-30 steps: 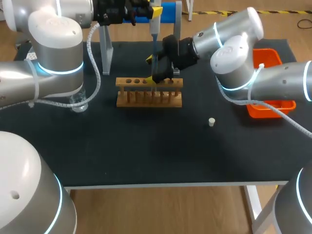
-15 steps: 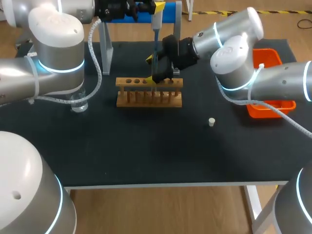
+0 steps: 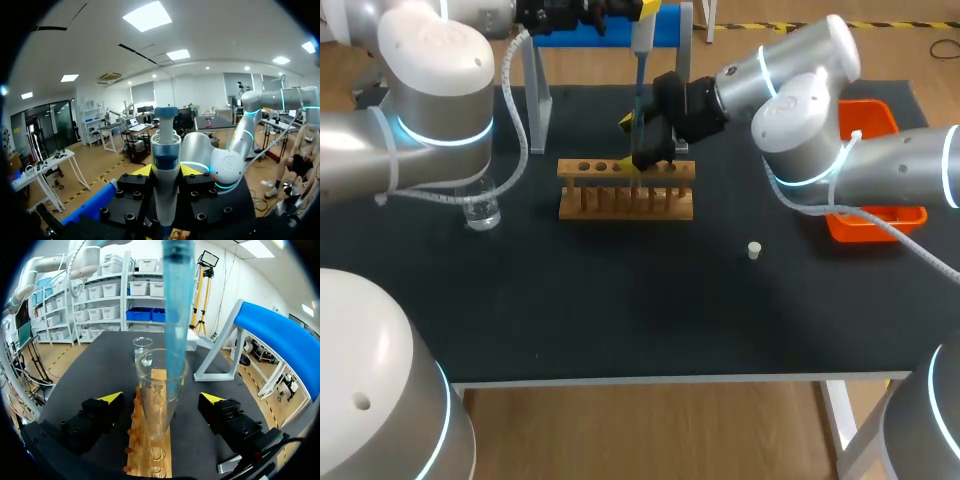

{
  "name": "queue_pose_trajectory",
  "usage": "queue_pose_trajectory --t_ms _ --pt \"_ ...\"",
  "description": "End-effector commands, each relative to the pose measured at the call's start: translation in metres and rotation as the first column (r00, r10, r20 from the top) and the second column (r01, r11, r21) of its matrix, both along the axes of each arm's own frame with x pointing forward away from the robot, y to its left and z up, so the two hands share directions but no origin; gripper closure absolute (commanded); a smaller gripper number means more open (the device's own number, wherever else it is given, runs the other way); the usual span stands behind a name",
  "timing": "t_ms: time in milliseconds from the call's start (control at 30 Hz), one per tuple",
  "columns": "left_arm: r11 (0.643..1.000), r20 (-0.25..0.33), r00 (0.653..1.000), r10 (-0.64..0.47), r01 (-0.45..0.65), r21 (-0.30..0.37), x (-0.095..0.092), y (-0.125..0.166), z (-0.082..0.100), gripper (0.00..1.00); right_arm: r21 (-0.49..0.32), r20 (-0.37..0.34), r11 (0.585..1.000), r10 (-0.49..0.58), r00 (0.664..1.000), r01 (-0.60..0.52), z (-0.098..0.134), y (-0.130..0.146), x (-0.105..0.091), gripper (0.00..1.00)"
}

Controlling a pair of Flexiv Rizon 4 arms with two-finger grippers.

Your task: Invert the test tube, pick up the pipette, mount the tip to pipette, aspirate from beaker and dispense into the tube, eject the tip, return the pipette, and cap with the stopper.

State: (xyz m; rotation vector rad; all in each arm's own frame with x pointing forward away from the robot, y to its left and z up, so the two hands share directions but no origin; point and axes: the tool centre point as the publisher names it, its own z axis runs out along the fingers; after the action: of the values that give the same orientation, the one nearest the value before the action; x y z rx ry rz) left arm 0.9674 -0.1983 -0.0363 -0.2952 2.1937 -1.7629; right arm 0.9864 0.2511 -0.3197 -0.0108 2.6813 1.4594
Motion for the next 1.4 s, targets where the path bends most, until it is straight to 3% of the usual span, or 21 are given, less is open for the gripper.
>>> queue_pose_trajectory --t_ms 33,900,1167,1400 --pt "1.000 -0.001 1.000 0.003 -0.003 0.009 -0.001 0.000 0.005 1.00 -0.003 -0.002 1.000 0.002 1.000 -0.002 0.001 -0.001 0.001 0.00" --pt "0.999 0.080 0.997 0.015 -0.019 0.042 -0.023 0.002 0.048 1.00 -0.003 -0.002 1.000 0.002 1.000 -0.002 0.001 -0.001 0.001 0.00" --pt "0.992 0.069 0.991 0.116 -0.119 0.036 -0.034 0.060 0.046 1.00 -0.003 -0.002 1.000 0.002 1.000 -0.002 0.001 -0.001 0.001 0.00" --pt "0.972 0.026 0.974 0.226 -0.228 0.058 -0.056 0.126 0.019 1.00 -0.003 -0.002 1.000 0.002 1.000 -0.002 0.001 -0.001 0.001 0.00"
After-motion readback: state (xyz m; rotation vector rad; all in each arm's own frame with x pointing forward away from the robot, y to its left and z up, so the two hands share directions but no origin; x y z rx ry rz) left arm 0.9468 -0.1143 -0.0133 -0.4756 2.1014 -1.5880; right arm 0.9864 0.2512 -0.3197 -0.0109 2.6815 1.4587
